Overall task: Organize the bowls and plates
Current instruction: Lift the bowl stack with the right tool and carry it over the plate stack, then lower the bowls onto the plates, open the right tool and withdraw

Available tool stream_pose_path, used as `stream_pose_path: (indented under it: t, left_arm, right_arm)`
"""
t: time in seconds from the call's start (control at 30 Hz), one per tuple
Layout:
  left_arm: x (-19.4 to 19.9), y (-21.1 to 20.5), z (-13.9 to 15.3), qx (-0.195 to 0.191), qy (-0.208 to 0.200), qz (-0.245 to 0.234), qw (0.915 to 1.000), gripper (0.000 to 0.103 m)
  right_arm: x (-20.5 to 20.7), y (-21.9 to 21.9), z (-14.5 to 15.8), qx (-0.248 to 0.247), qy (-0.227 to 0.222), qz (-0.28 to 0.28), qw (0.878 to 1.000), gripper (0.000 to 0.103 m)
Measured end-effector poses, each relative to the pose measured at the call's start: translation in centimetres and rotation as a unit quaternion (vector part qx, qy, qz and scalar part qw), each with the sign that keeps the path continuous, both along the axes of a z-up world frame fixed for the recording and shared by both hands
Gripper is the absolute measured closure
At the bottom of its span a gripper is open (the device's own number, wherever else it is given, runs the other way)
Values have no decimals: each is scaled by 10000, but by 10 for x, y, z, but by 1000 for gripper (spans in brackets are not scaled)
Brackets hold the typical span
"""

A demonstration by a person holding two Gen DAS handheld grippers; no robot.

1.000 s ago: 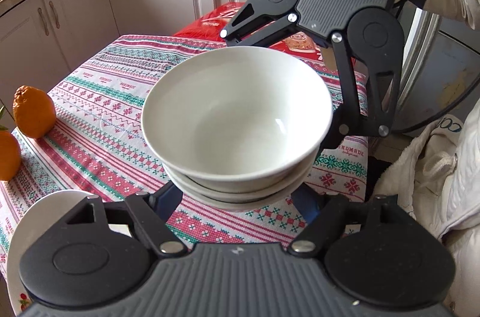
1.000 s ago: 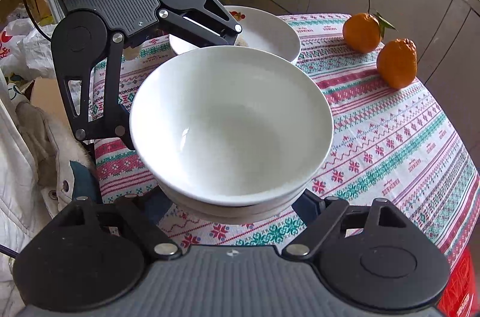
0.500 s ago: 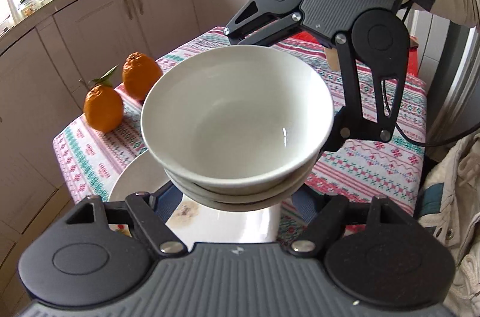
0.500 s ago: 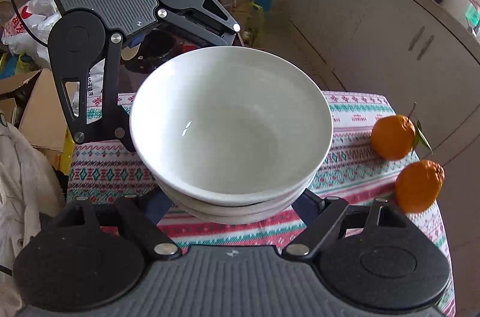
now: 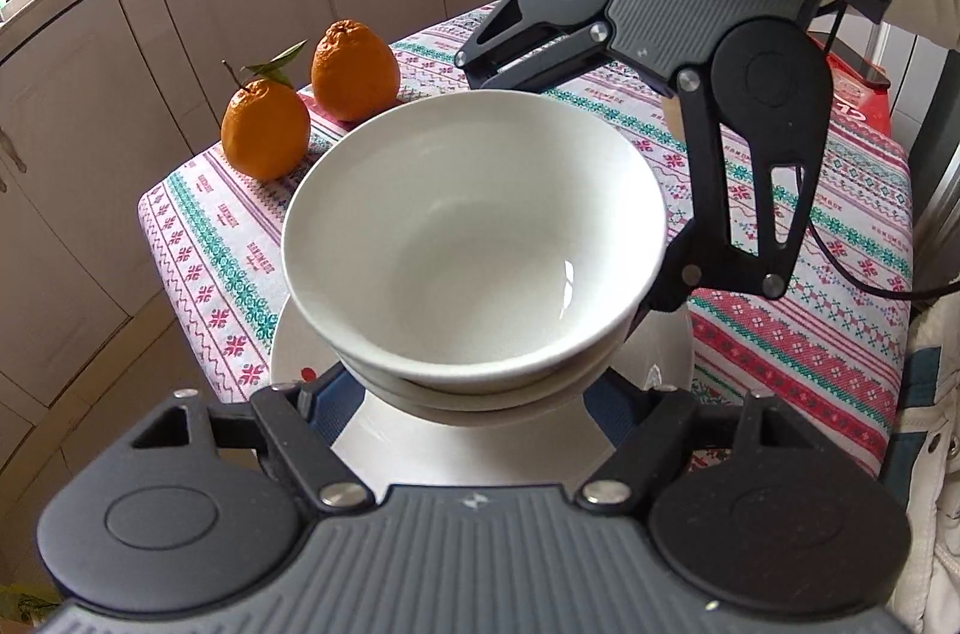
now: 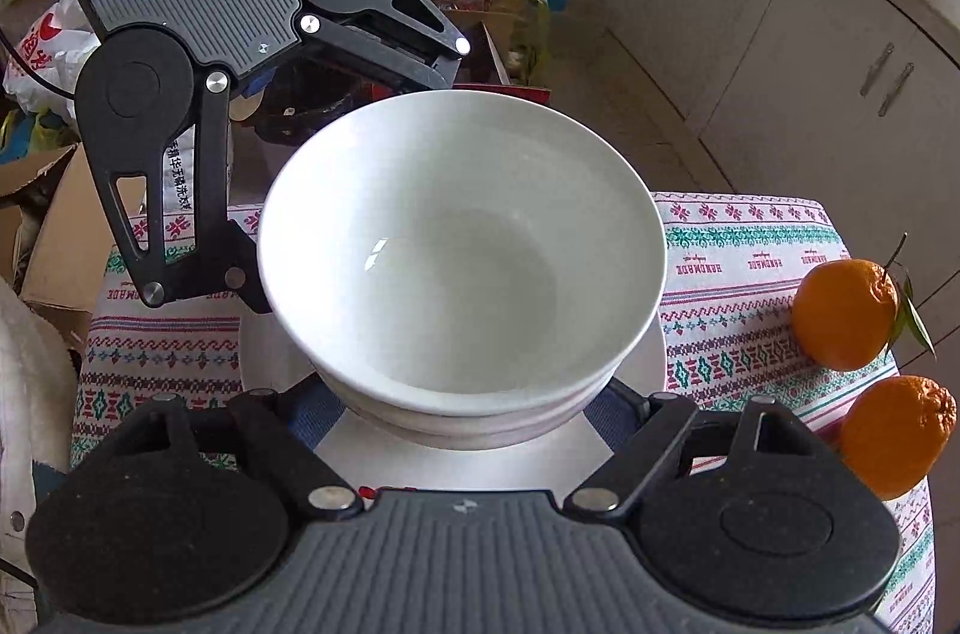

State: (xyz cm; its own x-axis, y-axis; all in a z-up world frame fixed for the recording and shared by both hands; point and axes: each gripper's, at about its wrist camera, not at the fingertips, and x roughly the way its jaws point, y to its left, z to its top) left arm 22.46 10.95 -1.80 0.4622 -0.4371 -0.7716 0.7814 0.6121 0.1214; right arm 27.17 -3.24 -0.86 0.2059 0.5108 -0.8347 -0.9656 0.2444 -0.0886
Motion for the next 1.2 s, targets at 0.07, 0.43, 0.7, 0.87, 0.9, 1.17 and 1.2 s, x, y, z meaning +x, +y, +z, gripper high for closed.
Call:
stream_pose_path:
  t: [0.07, 0.43, 0.7, 0.87, 0.9, 1.17, 1.2]
  left_arm:
    - [0, 1, 0, 0, 13, -4, 10000, 23]
    - [2, -1, -1, -13, 59, 13, 10000, 23]
    - [1, -2, -3, -8, -59, 137, 9999, 19]
    - [-15, -1, -3, -23, -278, 276, 9992, 12]
    - [-19, 0, -2, -27, -341, 336, 9988, 11]
    - [-84, 13, 30, -696, -1159, 1382, 9811, 1]
    - [-93, 12, 35, -784, -1333, 1542, 9759, 1]
  right_arm:
    - [-2, -2, 0, 15, 37, -15, 10000, 15]
    - [6, -3, -4, 111, 236, -88, 9996, 15]
    - [9, -4, -9, 195, 320, -260, 9990, 14]
    - [-4, -9, -5, 192, 198, -366, 9989, 9]
    - [-9, -12, -2, 241, 156, -399, 9988, 8]
    - [-69, -47, 28, 508, -567, -1451, 9865, 0]
    - [-77, -50, 33, 577, -681, -1700, 9814, 0]
